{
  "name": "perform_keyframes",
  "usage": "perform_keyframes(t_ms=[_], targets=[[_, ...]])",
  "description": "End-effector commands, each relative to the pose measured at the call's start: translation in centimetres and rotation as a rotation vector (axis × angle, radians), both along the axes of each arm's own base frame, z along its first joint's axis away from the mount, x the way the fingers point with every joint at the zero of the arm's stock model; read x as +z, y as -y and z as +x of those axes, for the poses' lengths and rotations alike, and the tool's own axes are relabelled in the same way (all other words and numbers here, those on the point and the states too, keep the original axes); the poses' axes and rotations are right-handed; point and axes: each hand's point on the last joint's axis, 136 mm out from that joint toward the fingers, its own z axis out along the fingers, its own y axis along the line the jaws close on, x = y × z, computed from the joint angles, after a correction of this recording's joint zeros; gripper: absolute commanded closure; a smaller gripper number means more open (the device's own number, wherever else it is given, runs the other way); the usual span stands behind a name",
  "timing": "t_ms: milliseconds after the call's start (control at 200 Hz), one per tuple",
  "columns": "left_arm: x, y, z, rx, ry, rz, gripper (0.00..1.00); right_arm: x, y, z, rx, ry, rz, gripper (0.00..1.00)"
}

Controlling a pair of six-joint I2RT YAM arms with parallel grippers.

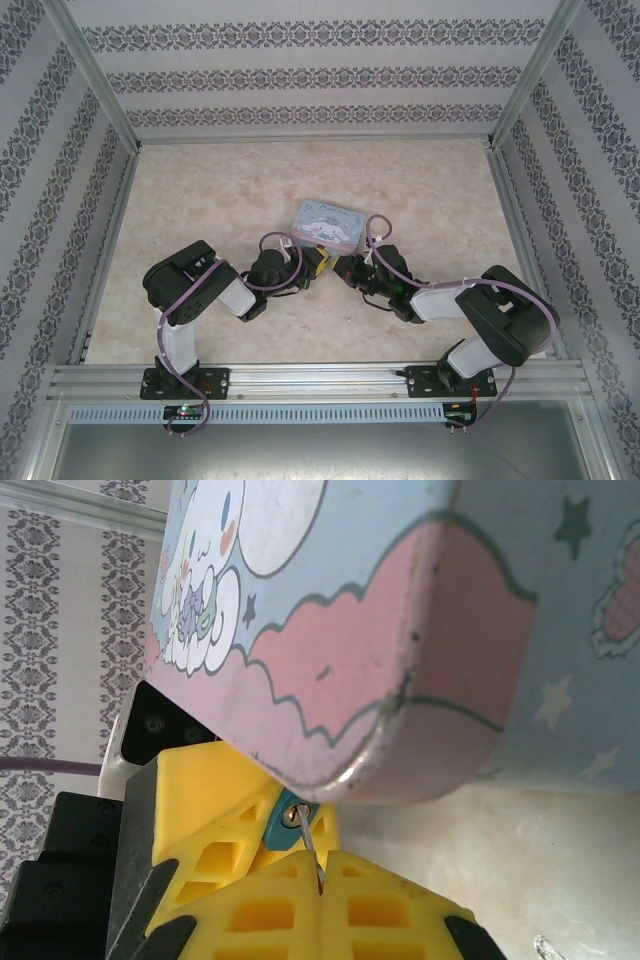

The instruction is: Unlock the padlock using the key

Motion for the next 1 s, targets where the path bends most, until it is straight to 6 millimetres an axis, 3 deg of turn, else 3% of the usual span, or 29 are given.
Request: perform_keyframes(t_ms=[0,420,994], targets=[[2.8,1.3,-0.2,-0.037,0.075,-0.074,1.00,1.6,-0.2,1.5,-0.023,0.039,0.044,1.00],[4.8,2.1,-0.6,-0.065,0.104,-0.117,1.00,3.6,-0.3,2.6,-0.003,0.035,0.196,1.00],[5.6,2.9,-1.5,-0.100,0.112,-0.134,1.00,3.0,0.1,4.5,-0.050,-0.004,0.354,1.00]])
